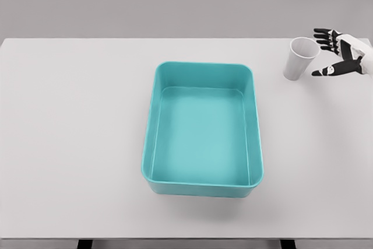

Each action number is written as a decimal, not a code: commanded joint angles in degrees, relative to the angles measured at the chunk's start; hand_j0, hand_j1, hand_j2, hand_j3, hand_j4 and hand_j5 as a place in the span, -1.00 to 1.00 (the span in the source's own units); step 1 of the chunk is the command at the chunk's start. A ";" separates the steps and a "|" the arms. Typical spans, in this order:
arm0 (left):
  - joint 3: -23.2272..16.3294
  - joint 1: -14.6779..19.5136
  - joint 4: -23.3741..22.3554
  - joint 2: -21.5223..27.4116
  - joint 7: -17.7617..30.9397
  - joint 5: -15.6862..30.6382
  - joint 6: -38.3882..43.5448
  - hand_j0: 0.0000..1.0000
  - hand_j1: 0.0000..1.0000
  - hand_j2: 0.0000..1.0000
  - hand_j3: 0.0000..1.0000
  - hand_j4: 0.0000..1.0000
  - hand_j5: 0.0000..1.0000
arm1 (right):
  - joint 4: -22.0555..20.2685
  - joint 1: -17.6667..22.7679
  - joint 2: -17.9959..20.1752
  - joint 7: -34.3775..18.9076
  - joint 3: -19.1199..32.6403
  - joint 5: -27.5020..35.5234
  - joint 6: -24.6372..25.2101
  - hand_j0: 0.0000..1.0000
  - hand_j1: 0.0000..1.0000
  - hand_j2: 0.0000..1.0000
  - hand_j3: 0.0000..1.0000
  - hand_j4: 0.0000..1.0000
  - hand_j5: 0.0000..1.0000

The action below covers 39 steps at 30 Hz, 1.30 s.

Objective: Put the paper cup into the basket with your right arm

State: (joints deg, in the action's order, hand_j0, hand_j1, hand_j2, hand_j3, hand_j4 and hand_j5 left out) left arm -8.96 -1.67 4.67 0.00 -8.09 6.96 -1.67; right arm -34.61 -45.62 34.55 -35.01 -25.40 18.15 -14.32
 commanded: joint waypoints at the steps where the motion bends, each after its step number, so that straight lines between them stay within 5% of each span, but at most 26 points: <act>1: 0.00 0.00 -0.01 0.00 0.01 -0.01 0.00 1.00 1.00 1.00 1.00 1.00 1.00 | 0.24 0.00 -0.62 0.01 0.08 -0.22 0.08 0.99 0.99 0.99 0.99 0.99 0.99; 39: 0.00 0.00 -0.01 0.00 0.01 -0.01 0.00 1.00 1.00 1.00 1.00 1.00 1.00 | 0.16 -1.23 -2.91 0.01 1.23 -0.22 0.17 0.99 0.99 0.99 0.99 0.99 0.99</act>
State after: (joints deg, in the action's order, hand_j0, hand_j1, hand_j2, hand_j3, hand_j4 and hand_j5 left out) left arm -8.97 -1.67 4.66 0.00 -8.09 6.96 -1.67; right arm -34.39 -46.85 31.76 -35.01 -24.26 17.61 -14.19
